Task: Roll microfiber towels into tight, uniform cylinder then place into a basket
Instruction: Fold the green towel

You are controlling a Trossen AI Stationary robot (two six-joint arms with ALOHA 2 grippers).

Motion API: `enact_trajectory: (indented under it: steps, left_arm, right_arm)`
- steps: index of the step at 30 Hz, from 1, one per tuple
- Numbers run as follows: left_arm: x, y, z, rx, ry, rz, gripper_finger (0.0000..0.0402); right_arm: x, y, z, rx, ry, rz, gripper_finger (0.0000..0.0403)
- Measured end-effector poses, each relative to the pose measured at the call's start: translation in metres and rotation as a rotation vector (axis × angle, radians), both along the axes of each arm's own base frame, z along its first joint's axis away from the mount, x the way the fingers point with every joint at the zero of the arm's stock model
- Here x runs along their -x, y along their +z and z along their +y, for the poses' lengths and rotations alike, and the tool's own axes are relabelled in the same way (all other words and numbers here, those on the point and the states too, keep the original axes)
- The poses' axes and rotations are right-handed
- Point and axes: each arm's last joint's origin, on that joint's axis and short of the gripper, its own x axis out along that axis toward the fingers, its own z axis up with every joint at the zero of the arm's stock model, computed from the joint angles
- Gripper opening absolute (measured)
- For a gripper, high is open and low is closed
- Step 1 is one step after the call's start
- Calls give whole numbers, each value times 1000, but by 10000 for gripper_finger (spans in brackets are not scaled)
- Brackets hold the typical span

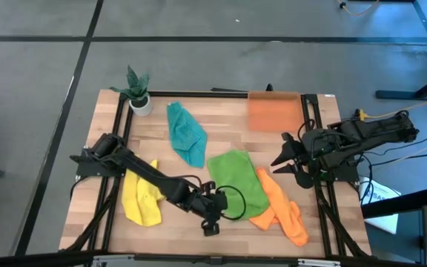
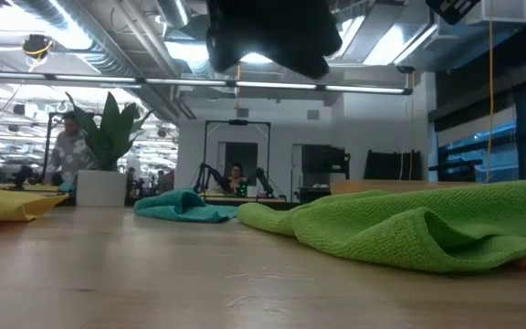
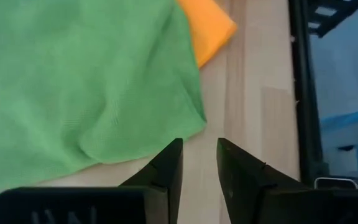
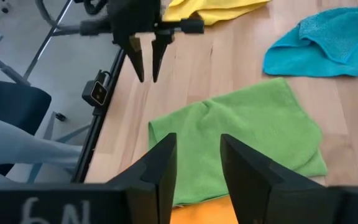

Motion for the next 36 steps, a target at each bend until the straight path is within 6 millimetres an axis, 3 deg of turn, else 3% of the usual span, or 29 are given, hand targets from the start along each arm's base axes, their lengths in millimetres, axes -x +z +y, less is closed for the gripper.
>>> enact_trajectory:
  steps: [4,9,18,23,36]
  left_arm:
    - [-5,-7,6,-3,12,11,109]
    - [-10,-14,10,-134,-124,12,117]
    - [-30,-47,-2,-209,-277,-85,115]
    - [-32,-64,-4,-197,-317,-47,115]
    - [-34,-72,-1,-227,-312,-26,115]
  right_arm:
    - [0,0,0,-13,-9,4,124]
    - [0,0,0,-9,-14,2,124]
    - [0,0,0,-7,-17,0,124]
    - [-1,1,0,-7,-15,-5,124]
    - [-1,0,0,-4,-12,-4,124]
